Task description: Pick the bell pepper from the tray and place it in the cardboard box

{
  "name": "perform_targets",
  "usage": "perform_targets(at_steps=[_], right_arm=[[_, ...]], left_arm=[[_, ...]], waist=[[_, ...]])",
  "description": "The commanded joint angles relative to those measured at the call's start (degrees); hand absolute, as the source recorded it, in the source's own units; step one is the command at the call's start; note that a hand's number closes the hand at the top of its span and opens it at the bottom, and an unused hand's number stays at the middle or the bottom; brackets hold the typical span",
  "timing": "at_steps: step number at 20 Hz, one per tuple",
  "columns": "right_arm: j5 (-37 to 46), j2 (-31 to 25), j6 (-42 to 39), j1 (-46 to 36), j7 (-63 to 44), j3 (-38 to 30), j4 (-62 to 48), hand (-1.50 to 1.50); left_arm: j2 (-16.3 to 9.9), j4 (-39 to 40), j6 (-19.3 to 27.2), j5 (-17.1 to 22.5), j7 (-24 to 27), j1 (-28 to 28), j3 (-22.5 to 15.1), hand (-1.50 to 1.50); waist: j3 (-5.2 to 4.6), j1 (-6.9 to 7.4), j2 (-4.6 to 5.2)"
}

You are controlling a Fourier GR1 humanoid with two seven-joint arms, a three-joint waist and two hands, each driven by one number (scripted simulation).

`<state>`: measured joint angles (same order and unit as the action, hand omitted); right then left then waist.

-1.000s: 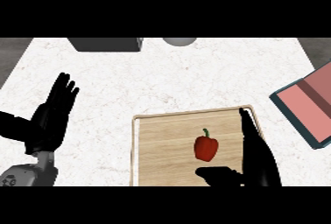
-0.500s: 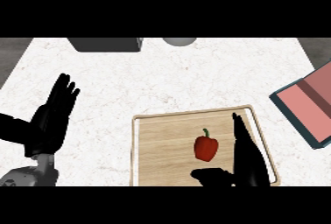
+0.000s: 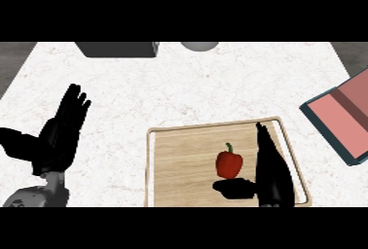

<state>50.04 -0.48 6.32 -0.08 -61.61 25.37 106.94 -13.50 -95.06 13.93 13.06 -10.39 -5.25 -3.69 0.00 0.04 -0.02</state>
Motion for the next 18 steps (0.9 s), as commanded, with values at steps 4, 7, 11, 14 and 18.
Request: perform_targets(at_steps=[4, 7, 11, 14, 18], right_arm=[[-2.4, 0.5, 0.0, -0.6, -0.8, -2.6, -2.9, -1.50], [-3.0, 0.5, 6.1, -4.7, -1.8, -0.2, -9.4, -1.50], [-0.8, 0.5, 1.4, 1.3, -3.8, 1.4, -1.8, -1.50], [-3.7, 0.5, 5.5, -3.0, -1.8, 0.5, -9.0, -1.50], [-2.3, 0.5, 4.7, -1.6, -3.4, 2.3, -7.5, -1.50]], left_arm=[[-0.4, 3.7, -4.3, 1.4, 1.1, -2.2, 4.9, 0.00], [-0.9, 0.8, -6.5, 1.3, 0.9, 1.2, 4.3, 0.00], [0.0, -0.7, -6.3, 0.4, 1.6, 3.5, 5.3, 0.00], [2.8, 4.3, -4.9, -2.5, 2.0, -1.8, 3.6, 0.00], [2.4, -1.0, -4.6, -2.2, -3.3, -1.6, 4.8, 0.00]], waist=[[0.00, -0.11, 0.02], [0.00, 0.22, 0.04], [-0.01, 0.00, -0.05], [0.00, -0.09, 0.05], [0.00, -0.04, -0.02]])
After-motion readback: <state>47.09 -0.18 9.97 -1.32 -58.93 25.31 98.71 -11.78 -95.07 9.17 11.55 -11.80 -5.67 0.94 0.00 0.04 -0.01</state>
